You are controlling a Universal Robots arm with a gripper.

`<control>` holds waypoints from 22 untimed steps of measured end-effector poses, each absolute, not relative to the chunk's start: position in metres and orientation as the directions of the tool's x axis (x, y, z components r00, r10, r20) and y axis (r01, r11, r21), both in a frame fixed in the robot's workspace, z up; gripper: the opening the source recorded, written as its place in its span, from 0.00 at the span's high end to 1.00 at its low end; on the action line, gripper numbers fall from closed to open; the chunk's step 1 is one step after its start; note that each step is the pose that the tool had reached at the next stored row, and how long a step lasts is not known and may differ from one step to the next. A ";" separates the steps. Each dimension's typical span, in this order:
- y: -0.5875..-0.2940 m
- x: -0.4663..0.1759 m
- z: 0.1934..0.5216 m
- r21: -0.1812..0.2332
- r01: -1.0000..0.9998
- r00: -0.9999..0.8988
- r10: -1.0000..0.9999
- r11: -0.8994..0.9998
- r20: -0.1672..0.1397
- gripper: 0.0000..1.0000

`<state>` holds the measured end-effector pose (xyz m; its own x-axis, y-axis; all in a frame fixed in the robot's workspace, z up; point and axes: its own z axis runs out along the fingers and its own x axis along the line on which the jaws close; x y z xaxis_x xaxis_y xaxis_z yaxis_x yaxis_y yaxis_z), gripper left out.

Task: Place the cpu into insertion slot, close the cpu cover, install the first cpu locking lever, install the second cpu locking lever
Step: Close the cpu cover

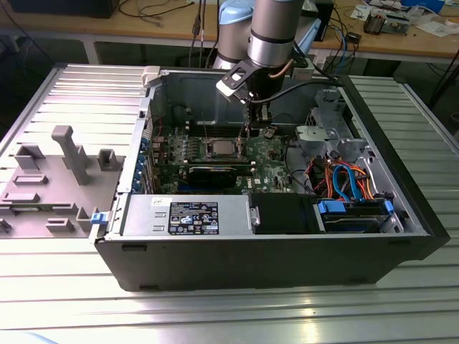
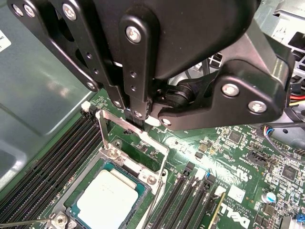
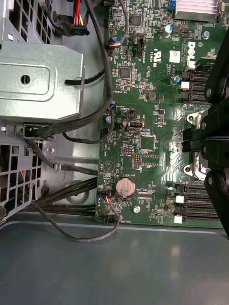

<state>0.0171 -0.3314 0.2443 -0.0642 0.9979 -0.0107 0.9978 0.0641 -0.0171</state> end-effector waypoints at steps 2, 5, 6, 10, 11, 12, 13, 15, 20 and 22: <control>-0.331 0.017 0.244 -0.017 0.998 -0.064 0.998 0.064 -0.011 0.89; -0.331 0.017 0.244 -0.017 0.998 -0.064 0.998 0.064 -0.011 0.89; -0.331 0.016 0.244 -0.017 0.998 -0.064 0.998 0.064 -0.011 0.89; -0.331 0.015 0.244 -0.017 0.998 -0.064 0.998 0.064 -0.011 0.89; -0.331 0.015 0.244 -0.017 0.998 -0.064 0.998 0.064 -0.011 0.89; -0.331 0.014 0.244 -0.017 0.998 -0.064 0.998 0.064 -0.011 0.89; -0.331 0.014 0.244 -0.017 0.998 -0.064 0.998 0.064 -0.011 0.89; -0.331 0.014 0.244 -0.017 0.998 -0.064 0.998 0.064 -0.011 0.89; -0.331 0.013 0.244 -0.017 0.998 -0.064 0.998 0.064 -0.011 0.89; -0.331 0.013 0.244 -0.017 0.998 -0.064 0.998 0.064 -0.011 0.89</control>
<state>0.0128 -0.3314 0.2442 -0.0642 0.9979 -0.0107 0.9978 0.0640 -0.0171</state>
